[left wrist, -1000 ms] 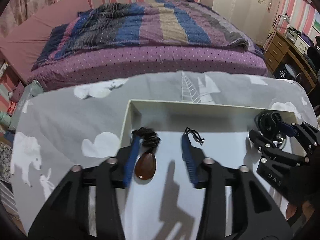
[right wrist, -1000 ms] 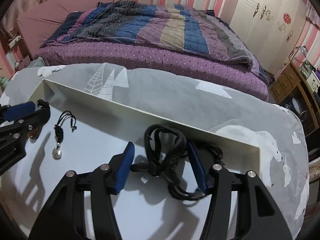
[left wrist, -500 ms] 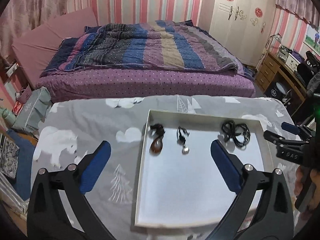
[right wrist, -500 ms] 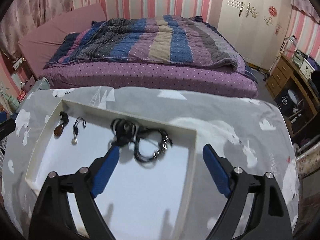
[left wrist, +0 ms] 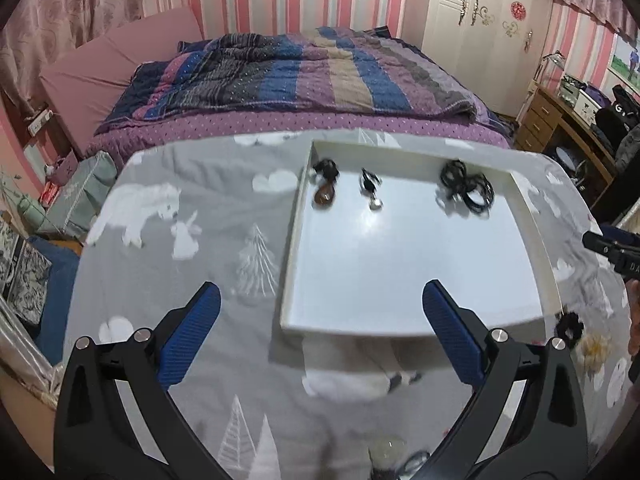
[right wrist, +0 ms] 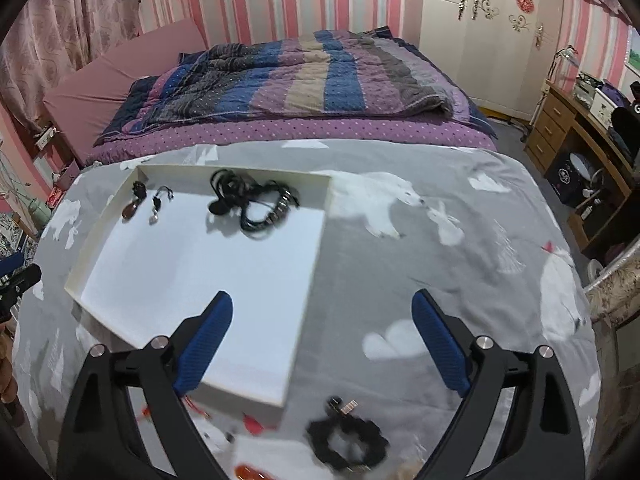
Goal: Organize jewelry
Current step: 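Withdraw both open tools from the tray back over the bed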
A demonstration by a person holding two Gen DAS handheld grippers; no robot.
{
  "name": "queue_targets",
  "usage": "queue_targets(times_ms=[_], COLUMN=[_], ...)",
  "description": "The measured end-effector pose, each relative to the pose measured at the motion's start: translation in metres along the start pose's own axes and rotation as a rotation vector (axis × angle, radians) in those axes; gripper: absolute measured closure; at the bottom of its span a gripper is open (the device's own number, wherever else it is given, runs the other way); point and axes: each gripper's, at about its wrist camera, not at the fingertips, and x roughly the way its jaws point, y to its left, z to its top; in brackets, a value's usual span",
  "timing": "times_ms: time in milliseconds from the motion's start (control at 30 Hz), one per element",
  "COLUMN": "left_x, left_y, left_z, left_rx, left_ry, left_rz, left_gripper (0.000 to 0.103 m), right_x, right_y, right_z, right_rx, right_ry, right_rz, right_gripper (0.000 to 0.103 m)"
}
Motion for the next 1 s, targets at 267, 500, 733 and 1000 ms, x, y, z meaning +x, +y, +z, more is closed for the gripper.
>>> queue_targets(times_ms=[267, 500, 733, 1000], left_x=[-0.017, -0.025, -0.023, -0.007], left_y=[-0.017, -0.039, -0.051, -0.059], left_z=[-0.023, -0.039, -0.050, -0.060], left_rx=[0.011, 0.046, 0.066, 0.051], left_ry=[-0.010, 0.002, 0.023, 0.085], left_rz=[-0.045, -0.100, -0.114, -0.130], left_gripper=[0.003, 0.003, 0.003, 0.003], right_x=[-0.018, -0.024, -0.029, -0.013], right_y=[-0.020, -0.031, -0.046, -0.051], right_z=[-0.025, -0.049, -0.069, -0.087], right_rx=[0.006, -0.008, -0.015, 0.018], right_ry=[-0.016, -0.020, -0.005, 0.034], right_rz=[-0.029, -0.069, -0.077, -0.063], right_gripper=[0.010, 0.010, 0.010, 0.010])
